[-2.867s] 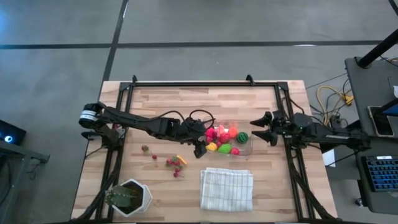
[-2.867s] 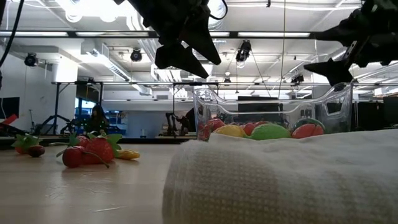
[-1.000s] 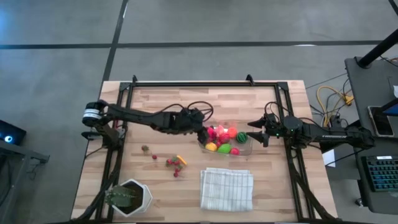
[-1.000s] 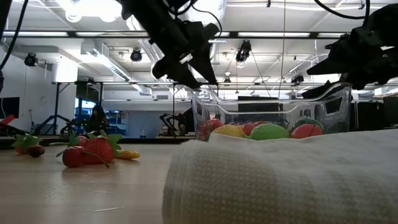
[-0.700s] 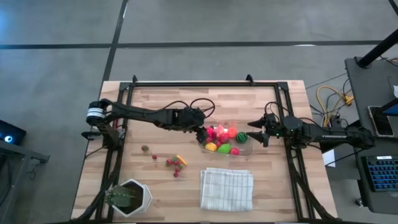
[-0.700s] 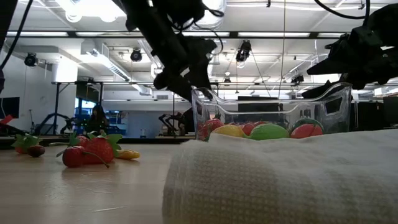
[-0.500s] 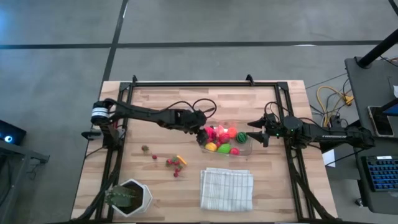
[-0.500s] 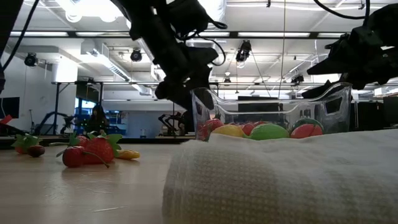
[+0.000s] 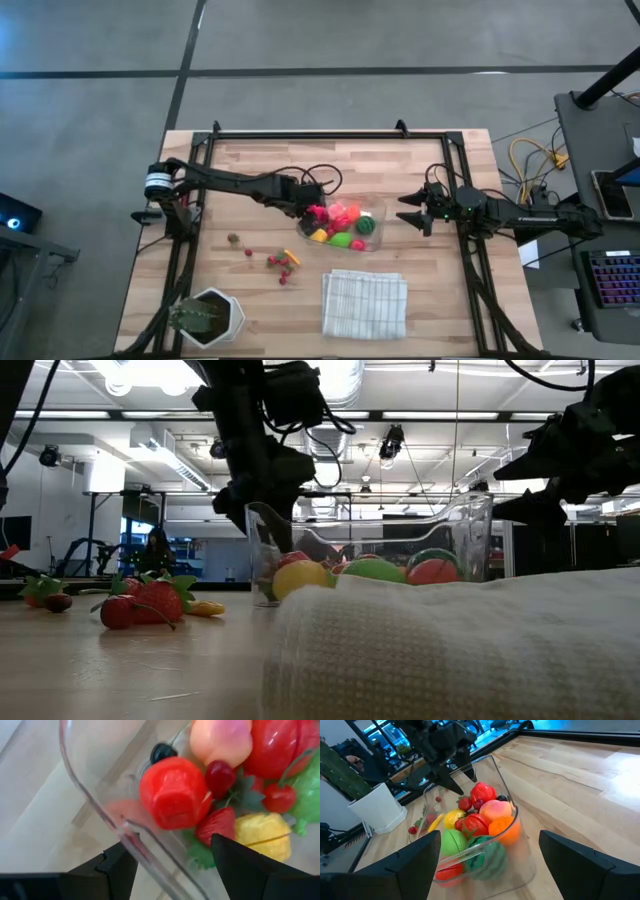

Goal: Pick and placing Produce into tupperware
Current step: Adjust the transparent bin, then put the red strawberry into the transparent bin

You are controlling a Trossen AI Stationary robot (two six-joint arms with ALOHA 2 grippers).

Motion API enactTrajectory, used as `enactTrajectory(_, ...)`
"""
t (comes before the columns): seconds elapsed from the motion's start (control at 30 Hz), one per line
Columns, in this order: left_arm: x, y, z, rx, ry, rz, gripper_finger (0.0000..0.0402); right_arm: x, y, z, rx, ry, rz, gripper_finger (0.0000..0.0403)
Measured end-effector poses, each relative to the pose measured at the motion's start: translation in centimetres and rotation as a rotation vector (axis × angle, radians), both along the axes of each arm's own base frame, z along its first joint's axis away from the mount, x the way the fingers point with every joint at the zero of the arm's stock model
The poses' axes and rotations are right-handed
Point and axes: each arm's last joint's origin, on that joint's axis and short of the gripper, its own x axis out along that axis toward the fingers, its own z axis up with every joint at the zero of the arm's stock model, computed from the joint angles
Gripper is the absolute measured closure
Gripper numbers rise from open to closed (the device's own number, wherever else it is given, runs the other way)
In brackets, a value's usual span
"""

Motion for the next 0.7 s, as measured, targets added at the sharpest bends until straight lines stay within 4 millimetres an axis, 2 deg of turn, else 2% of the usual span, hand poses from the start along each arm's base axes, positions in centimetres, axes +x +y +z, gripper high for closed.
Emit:
enactTrajectory(0.1,0.2,-0.3,1.2,0.025,-0.063,0.005,0.0171,0.0,0.0,0.0,0.0,0.0,0.0,0.0074)
enactTrajectory(0.2,0.5,-0.9,3.4,0.087,-0.176,0.022,0.0171,0.0,0.0,0.0,0.0,0.0,0.0,0.0074)
enactTrajectory(0.3,-0.3,-1.7,5.6,0.142,-0.228,-0.023,0.0171,0.0,0.0,0.0,0.0,0.0,0.0,0.0074)
enactTrajectory(0.47,-1.8,-3.1,7.7,0.181,-0.252,-0.124,0.0171,0.0,0.0,0.0,0.0,-0.001,0.0,0.0074)
enactTrajectory(0.57,-3.4,-3.3,7.7,0.143,-0.143,-0.089,0.0171,0.0,0.0,0.0,0.0,0.0,-0.002,0.0074)
enactTrajectory(0.7,-6.8,-3.7,6.4,0.108,0.216,-0.072,0.0171,0.0,0.0,0.0,-0.001,0.0,-0.006,0.0074)
